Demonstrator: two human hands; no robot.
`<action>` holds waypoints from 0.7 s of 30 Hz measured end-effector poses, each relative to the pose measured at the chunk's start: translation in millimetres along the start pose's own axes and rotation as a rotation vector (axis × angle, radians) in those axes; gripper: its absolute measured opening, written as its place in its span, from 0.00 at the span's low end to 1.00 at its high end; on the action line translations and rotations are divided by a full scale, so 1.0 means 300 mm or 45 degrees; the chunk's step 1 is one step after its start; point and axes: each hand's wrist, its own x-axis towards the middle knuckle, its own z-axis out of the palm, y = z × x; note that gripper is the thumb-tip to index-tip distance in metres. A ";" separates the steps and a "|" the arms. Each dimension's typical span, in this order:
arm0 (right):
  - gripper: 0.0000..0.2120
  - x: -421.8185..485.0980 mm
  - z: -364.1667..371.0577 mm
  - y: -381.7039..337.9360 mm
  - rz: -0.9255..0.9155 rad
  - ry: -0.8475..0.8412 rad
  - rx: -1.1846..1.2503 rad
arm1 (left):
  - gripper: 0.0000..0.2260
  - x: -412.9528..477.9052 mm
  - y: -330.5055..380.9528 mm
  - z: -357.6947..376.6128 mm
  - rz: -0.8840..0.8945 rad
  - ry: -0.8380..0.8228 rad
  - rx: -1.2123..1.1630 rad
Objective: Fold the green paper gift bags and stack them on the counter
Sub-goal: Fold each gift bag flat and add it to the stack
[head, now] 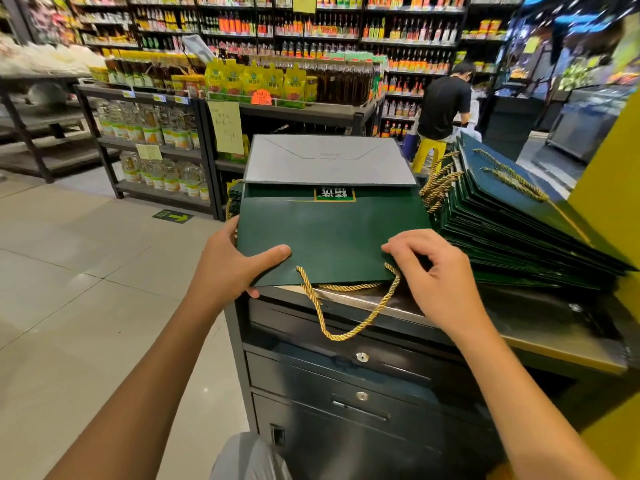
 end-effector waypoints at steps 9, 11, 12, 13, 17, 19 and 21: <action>0.03 -0.026 0.002 0.009 -0.055 -0.002 -0.288 | 0.29 0.005 -0.010 0.007 -0.010 0.029 -0.033; 0.04 -0.024 0.009 0.010 -0.027 -0.047 -0.329 | 0.30 0.005 -0.011 0.007 -0.015 0.036 -0.039; 0.05 -0.023 0.011 0.011 -0.006 -0.060 -0.317 | 0.30 0.005 -0.011 0.008 -0.016 0.037 -0.040; 0.06 -0.022 0.010 0.010 0.019 -0.064 -0.279 | 0.30 0.006 -0.013 0.009 -0.015 0.036 -0.040; 0.08 -0.017 -0.034 0.011 0.185 -0.068 0.122 | 0.30 0.006 -0.013 0.009 -0.012 0.041 -0.033; 0.09 -0.014 -0.056 0.021 0.260 -0.062 0.388 | 0.30 0.005 -0.014 0.009 -0.010 0.041 -0.028; 0.09 -0.010 -0.065 0.036 0.279 -0.015 0.640 | 0.29 0.003 -0.013 0.010 -0.015 0.048 -0.024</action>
